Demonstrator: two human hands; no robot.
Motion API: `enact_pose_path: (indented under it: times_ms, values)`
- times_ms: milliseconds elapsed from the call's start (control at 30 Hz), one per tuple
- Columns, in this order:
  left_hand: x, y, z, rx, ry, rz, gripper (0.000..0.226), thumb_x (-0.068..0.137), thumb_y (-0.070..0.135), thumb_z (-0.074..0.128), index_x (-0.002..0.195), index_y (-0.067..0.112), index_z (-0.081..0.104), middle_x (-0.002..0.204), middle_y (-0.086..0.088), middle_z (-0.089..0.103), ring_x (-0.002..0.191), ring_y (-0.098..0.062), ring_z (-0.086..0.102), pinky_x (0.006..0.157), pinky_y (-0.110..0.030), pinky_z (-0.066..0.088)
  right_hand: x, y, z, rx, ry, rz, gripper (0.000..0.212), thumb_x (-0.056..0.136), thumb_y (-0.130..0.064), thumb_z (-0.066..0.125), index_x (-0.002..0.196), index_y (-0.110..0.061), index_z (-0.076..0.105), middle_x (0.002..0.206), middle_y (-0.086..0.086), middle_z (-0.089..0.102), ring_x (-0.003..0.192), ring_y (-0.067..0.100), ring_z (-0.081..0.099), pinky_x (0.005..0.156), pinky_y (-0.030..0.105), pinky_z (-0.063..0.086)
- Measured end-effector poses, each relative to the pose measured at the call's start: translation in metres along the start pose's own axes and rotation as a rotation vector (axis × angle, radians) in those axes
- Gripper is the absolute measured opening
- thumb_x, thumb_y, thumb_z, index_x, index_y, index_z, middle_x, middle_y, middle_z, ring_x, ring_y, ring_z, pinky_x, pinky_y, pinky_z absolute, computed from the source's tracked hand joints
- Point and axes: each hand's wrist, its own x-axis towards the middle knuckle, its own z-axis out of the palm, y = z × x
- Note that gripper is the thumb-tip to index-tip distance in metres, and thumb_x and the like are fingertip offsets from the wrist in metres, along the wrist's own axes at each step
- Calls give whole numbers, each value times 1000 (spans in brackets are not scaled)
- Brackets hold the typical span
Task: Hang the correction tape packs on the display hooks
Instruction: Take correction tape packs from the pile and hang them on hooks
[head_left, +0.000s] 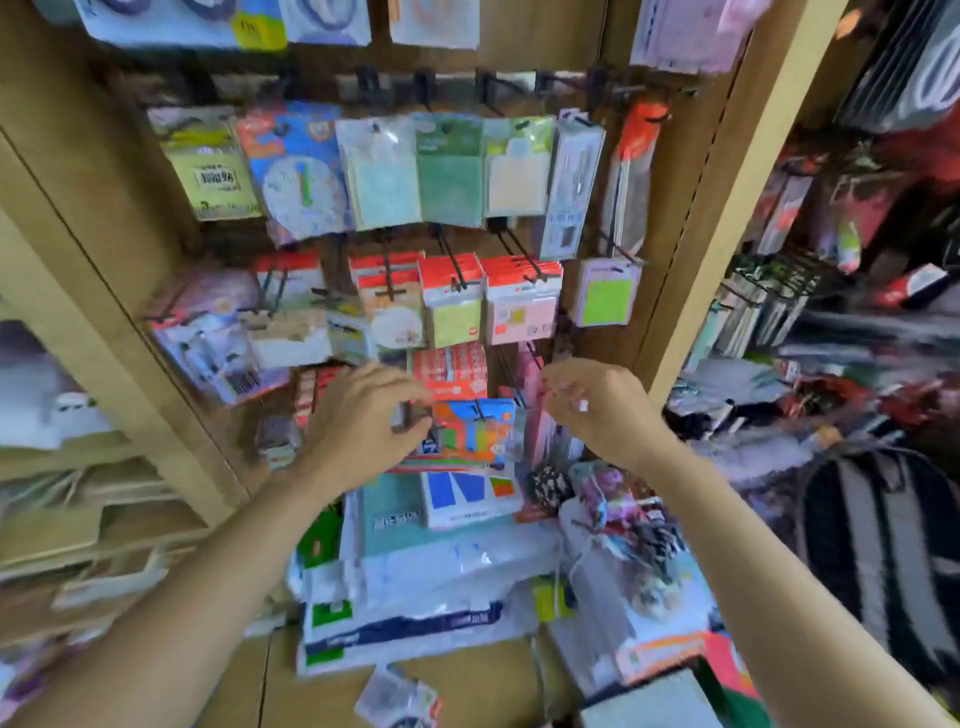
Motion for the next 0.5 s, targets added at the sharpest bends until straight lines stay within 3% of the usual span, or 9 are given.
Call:
enact_pose_path:
  times_ms: [100, 167, 233, 333, 433, 500]
  values:
    - [-57, 2, 40, -85, -162, -134, 25, 82, 41, 61, 91, 24, 76, 94, 6, 74, 87, -21, 67, 79, -36, 51, -30, 21, 41, 40, -105, 71, 27, 88, -29, 61, 99, -7, 73, 98, 9, 74, 83, 26, 69, 70, 35, 53]
    - [-96, 4, 62, -119, -233, -245, 21, 81, 38, 68, 91, 22, 77, 93, 4, 75, 88, -22, 68, 79, -37, 53, -53, 35, 66, 91, -176, 160, 37, 87, -35, 54, 95, -4, 70, 81, -1, 70, 70, 15, 64, 62, 23, 44]
    - [-138, 7, 85, -158, -329, -387, 14, 84, 33, 76, 95, 24, 78, 98, 5, 76, 93, -20, 68, 81, -35, 52, -80, 48, 95, 140, -251, 255, 37, 84, -35, 54, 94, -4, 70, 71, -8, 63, 63, 16, 58, 61, 24, 43]
    - [-205, 12, 118, -313, -502, -630, 11, 85, 26, 78, 91, 35, 74, 101, 12, 75, 98, -11, 69, 85, -32, 54, -123, 60, 134, 167, -359, 440, 36, 78, -32, 59, 104, -12, 73, 86, 6, 73, 76, 26, 67, 68, 30, 49]
    - [-271, 20, 147, -412, -652, -834, 17, 79, 35, 74, 75, 49, 65, 94, 15, 75, 91, -7, 71, 79, -32, 56, -163, 64, 174, 195, -496, 558, 36, 73, -34, 56, 100, -17, 73, 73, -9, 66, 67, 12, 65, 60, 15, 37]
    - [-307, 28, 160, -452, -729, -956, 12, 80, 37, 70, 71, 45, 66, 91, 19, 74, 90, -4, 70, 78, -28, 55, -184, 63, 198, 206, -602, 600, 21, 83, -27, 64, 101, -18, 72, 82, -9, 69, 71, 8, 63, 67, 18, 45]
